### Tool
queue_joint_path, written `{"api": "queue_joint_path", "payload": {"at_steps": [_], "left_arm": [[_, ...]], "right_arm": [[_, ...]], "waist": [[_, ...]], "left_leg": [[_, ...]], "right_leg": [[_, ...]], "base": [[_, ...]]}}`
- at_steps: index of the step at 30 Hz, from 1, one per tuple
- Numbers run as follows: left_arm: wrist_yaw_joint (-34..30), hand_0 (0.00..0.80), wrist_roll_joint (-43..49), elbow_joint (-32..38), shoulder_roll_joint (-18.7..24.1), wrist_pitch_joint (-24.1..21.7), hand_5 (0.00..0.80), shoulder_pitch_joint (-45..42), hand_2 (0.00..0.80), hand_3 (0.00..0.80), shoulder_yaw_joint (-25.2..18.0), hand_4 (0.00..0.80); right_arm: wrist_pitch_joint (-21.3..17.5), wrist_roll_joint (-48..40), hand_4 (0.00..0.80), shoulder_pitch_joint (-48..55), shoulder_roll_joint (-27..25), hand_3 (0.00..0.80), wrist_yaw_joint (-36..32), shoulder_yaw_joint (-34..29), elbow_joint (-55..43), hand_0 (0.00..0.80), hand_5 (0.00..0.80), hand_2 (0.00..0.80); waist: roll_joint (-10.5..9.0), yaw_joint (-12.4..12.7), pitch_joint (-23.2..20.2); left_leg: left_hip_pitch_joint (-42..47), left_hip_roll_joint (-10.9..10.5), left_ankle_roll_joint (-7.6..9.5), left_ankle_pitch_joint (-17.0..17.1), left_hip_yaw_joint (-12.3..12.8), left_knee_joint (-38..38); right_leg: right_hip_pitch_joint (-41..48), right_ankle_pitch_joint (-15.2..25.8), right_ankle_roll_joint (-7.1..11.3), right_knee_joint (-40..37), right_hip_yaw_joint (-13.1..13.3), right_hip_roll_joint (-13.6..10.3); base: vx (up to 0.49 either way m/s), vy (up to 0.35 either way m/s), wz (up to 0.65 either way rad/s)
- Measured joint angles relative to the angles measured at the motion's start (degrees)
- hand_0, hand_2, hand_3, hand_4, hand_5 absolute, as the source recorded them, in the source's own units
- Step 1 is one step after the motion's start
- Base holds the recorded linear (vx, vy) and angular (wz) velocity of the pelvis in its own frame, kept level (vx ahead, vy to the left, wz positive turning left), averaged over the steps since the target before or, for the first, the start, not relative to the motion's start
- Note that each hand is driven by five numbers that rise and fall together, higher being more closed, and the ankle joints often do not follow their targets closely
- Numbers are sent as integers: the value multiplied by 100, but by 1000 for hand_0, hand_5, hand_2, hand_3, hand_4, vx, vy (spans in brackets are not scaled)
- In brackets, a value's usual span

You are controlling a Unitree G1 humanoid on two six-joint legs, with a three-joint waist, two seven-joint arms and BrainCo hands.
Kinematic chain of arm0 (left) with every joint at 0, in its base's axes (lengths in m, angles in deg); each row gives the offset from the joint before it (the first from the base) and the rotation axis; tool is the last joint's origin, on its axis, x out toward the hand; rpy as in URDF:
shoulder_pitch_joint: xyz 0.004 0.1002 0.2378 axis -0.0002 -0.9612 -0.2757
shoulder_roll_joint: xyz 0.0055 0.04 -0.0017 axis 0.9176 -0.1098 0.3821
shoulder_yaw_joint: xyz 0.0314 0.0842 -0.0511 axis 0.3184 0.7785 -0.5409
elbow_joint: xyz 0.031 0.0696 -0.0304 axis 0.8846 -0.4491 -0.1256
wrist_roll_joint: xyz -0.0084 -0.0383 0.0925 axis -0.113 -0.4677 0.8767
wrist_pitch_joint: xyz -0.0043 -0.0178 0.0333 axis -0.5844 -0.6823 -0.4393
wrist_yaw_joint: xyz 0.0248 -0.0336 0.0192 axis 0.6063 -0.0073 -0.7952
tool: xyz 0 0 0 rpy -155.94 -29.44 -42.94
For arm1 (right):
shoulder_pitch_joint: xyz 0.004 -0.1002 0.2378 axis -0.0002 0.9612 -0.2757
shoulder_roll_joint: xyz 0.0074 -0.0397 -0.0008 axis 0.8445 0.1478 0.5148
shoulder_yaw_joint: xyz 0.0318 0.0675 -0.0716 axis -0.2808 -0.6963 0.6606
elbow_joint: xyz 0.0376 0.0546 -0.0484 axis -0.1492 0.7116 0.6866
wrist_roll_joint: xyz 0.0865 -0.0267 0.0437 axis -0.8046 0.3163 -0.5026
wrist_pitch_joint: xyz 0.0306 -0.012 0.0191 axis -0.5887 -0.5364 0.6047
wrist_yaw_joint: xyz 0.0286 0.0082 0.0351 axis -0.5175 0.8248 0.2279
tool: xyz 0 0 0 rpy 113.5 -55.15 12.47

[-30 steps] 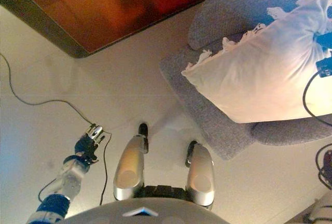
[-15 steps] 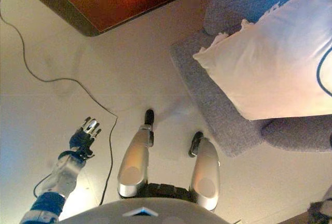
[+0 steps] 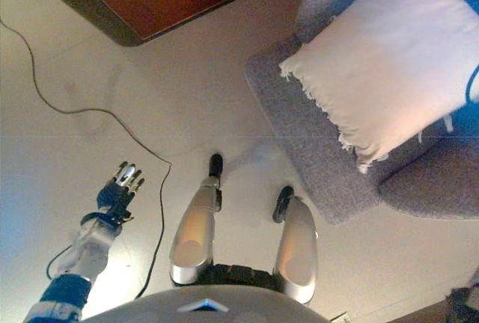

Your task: Pick up the cushion and take it to the sofa

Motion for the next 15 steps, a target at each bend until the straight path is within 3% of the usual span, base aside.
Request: {"api": "queue_joint_path", "payload": {"at_steps": [8,15], "left_arm": [[-50,0,-7,17,-2,22,0,-4,0,0,5,0],[-135,0,-3,18,-12,34,0,-134,0,0,171,0]], "right_arm": [[-13,-1,0,-7,-388,0,56,-2,-1,0,0,0],[-158,-207,0,14,-573,0,5,-79,-95,0,0,0]], "waist": [[78,-4,-68],[31,-125,-550]], "left_leg": [[465,-25,45,81,90,-380],[861,-52,-8,153,116,-717]], "right_leg": [[386,25,31,-244,-23,-27],[841,103,133,-697,-107,-16]], "base": [[44,46,0],[26,67,2]]}}
